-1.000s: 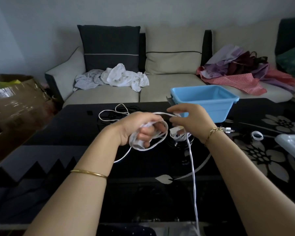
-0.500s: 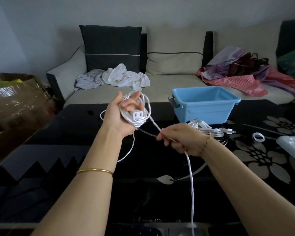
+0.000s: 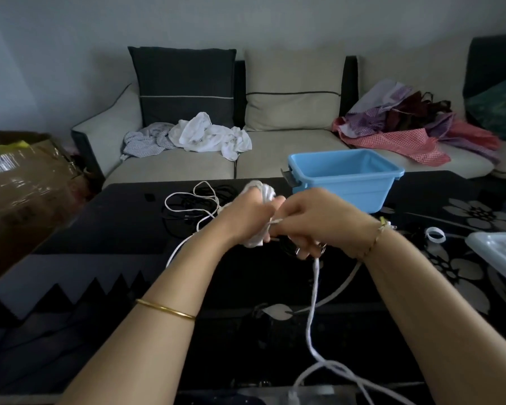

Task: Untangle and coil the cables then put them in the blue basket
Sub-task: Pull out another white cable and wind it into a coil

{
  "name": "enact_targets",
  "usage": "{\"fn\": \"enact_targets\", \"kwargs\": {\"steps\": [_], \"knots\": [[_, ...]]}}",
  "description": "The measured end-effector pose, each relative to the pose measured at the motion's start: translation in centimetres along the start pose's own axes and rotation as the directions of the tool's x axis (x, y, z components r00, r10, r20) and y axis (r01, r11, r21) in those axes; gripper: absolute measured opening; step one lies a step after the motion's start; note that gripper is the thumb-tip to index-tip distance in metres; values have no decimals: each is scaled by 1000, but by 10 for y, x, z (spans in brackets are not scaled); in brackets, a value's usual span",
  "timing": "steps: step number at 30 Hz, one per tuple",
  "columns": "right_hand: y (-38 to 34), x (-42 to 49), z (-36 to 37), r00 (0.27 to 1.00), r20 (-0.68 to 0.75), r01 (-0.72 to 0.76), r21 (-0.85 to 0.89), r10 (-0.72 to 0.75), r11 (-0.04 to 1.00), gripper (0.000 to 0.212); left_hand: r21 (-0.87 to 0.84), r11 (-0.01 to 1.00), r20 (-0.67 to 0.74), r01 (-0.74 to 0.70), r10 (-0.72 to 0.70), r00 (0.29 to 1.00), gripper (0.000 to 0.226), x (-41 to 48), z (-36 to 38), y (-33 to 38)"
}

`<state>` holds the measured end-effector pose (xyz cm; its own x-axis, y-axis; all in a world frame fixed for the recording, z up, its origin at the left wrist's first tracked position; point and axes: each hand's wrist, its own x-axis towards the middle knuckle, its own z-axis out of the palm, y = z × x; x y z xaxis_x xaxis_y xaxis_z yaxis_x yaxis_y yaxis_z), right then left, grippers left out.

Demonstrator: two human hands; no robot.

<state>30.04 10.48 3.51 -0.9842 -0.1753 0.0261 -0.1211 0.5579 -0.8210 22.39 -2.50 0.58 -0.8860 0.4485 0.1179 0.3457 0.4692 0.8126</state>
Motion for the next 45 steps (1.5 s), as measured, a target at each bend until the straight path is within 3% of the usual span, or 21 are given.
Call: {"fn": "enact_targets", "kwargs": {"steps": [2,4,7,10,13,16,20,22,24,26,28,30,31,33,35,37,40,42,45], "knots": [[7,1,-15,991,-132,42,87,-31,995,5,-142,983,231,117,-82,969,44,-6,-1,5],[15,3,-22,977,-207,94,172,-57,981,8,-276,934,437,227,-88,895,59,-12,-4,10],[23,10,-18,955,-279,161,211,-99,964,8,-355,897,555,265,-26,831,54,-14,-7,16],[33,19,-15,927,-370,179,290,-62,940,9,-451,822,556,349,-47,830,33,-14,-11,18],[51,25,-10,908,-407,112,470,102,876,12,-722,561,529,405,72,845,39,-13,-24,13],[63,27,7,951,-262,-24,470,165,882,17,-892,295,389,342,119,913,43,-12,-33,9],[51,27,33,988,14,-149,324,153,934,24,-971,85,230,222,98,968,45,-10,-28,5],[41,24,39,988,88,-143,212,127,967,24,-995,22,97,97,9,995,53,-5,-28,1],[32,20,40,982,154,-119,68,108,991,21,-998,56,-33,-26,-121,992,53,2,-29,0],[22,15,40,964,248,-81,-76,98,994,22,-973,218,-125,-75,-228,966,43,8,-26,-1],[12,11,42,940,328,-16,-221,90,975,26,-860,500,-251,-99,-247,936,35,12,-19,-8],[3,8,43,928,364,44,-307,75,951,27,-513,845,-402,-154,-78,912,38,12,-12,-19],[1,8,41,931,360,69,-331,58,941,26,-313,931,-405,-187,47,913,40,11,-9,-24],[0,7,30,959,281,85,-359,21,930,21,22,981,-269,-194,193,944,37,10,1,-29],[5,6,12,990,140,46,-337,2,941,15,161,980,-27,-114,119,992,17,5,8,-27],[12,3,-4,1000,10,-11,-183,13,983,9,66,995,221,71,-84,972,17,-1,8,-25],[24,3,-16,993,-108,-25,237,52,971,13,-162,950,461,266,-166,872,59,-7,1,-19],[31,9,-19,983,-149,-16,525,110,851,11,-240,918,567,315,-130,813,72,-11,-3,-15],[41,13,-29,934,-280,58,731,221,679,14,-248,921,576,301,-110,810,50,-17,-11,-12]]}}
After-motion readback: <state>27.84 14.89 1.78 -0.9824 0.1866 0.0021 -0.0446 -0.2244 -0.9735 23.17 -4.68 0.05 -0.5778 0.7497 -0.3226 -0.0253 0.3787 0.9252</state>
